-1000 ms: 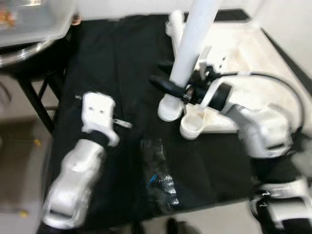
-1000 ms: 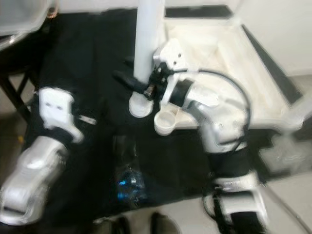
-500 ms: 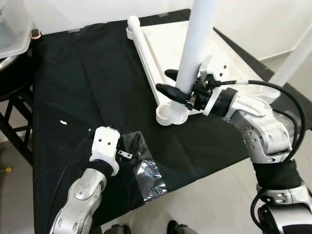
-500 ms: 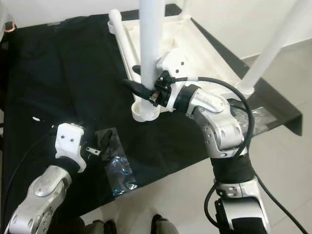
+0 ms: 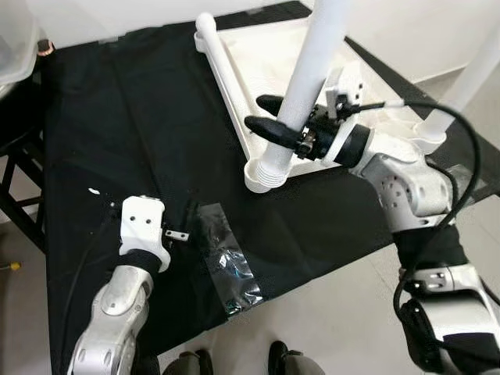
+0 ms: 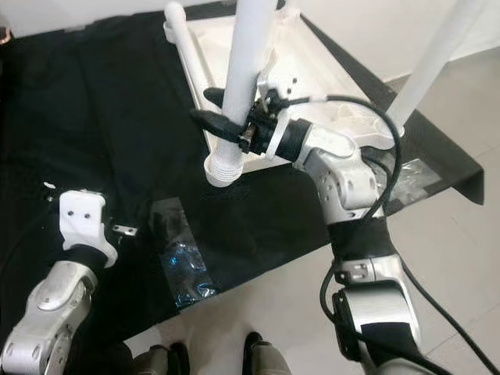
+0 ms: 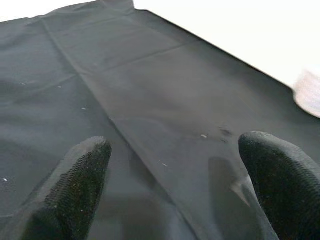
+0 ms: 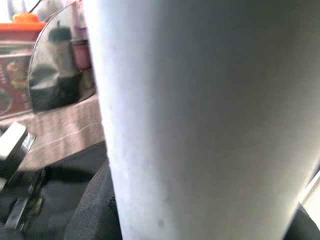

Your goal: Building children table

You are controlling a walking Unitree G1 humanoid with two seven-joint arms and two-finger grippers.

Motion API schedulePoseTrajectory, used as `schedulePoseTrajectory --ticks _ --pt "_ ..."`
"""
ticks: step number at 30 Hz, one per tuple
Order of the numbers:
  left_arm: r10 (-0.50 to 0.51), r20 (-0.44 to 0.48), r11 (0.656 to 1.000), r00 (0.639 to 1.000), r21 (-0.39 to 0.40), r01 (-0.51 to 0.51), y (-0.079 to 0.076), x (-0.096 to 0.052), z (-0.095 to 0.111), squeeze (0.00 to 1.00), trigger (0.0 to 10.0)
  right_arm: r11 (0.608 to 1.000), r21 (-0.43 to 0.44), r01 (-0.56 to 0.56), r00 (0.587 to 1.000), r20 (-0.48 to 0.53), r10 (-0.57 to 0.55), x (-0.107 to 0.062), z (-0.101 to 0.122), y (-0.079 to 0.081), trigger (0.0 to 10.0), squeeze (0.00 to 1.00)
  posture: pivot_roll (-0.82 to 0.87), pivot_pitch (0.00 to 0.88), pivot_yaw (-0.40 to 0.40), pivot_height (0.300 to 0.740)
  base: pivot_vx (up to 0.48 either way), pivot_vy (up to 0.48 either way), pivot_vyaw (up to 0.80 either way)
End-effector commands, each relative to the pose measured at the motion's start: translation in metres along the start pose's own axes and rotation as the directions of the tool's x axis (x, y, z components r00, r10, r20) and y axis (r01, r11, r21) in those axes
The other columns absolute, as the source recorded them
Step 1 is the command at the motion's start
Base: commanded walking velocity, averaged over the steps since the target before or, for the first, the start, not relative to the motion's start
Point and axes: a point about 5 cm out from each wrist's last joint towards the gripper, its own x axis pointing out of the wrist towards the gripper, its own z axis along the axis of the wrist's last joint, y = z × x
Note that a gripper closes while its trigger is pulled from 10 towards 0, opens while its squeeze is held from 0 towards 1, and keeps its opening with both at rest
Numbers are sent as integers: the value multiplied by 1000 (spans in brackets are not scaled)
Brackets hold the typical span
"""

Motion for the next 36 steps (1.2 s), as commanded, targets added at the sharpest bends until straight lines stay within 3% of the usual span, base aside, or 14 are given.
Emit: schedulePoseTrajectory --ticks 1,10,19,25,36 --pt "0 -6 1000 1000 -20 0 0 -4 2 0 10000 998 -36 -45 999 -30 44 -2 -2 1 10000 0 18 333 -10 740 0 0 0" --pt "-18 -2 999 1000 -31 18 -4 -6 5 0 10000 990 -115 -82 993 -89 72 1 -3 -8 10000 0 26 340 -7 740 0 0 0" --pt "-14 10 999 1000 -29 15 -1 -5 11 0 10000 983 -111 -147 988 -57 142 22 -3 -5 10000 0 41 344 -14 740 0 0 0" --pt "-7 11 1000 1000 -30 7 -2 -8 14 0 10000 988 -119 -96 995 7 97 39 3 -12 10000 0 46 355 -16 740 0 0 0" --pt "-8 0 999 1000 -36 8 -3 -11 15 0 10000 982 -130 -134 991 -33 131 36 3 -15 10000 0 39 373 -22 740 0 0 0"
